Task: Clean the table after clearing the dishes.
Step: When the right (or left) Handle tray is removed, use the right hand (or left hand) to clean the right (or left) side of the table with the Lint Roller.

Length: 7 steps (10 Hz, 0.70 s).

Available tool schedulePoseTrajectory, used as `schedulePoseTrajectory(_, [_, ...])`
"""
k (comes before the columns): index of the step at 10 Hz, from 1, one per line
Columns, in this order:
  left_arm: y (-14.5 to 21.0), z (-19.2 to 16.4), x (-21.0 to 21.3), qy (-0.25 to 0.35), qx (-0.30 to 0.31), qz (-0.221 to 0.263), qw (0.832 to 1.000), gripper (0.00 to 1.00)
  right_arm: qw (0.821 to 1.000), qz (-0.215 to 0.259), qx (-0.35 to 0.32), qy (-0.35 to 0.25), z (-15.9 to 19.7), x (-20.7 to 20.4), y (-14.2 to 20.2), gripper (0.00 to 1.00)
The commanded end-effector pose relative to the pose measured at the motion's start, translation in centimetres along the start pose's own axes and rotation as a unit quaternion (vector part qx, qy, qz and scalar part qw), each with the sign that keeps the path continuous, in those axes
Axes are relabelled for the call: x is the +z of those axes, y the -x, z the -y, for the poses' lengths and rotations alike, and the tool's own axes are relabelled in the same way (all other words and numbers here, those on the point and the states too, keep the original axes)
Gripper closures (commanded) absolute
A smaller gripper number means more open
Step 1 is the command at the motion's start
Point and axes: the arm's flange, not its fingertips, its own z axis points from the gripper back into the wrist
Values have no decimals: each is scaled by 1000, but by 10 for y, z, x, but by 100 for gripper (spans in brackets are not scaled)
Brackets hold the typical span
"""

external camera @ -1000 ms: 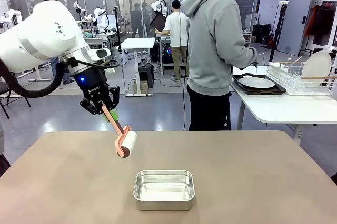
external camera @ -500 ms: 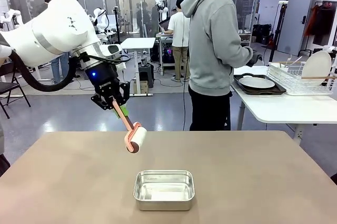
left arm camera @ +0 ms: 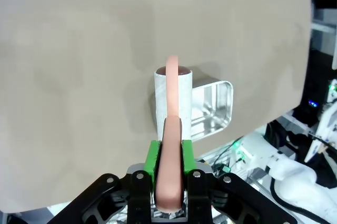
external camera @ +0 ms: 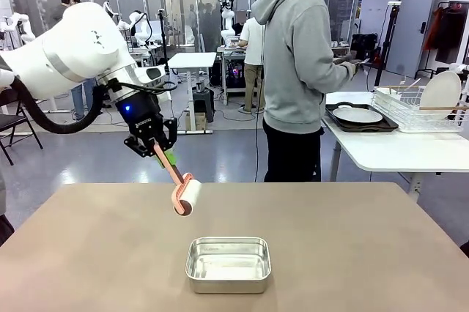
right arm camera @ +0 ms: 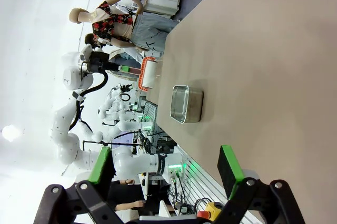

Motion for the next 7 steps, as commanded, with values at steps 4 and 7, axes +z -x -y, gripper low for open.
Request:
schedulePoseTrajectory(4, [9, -67, -24, 59, 49, 53, 996, 79, 1000, 1, 2, -1, -3, 1, 1, 0])
schedulePoseTrajectory(7, [-11, -93, -40, 95, 43, 79, 991, 79, 1000, 1, 2, -1, -3, 1, 1, 0])
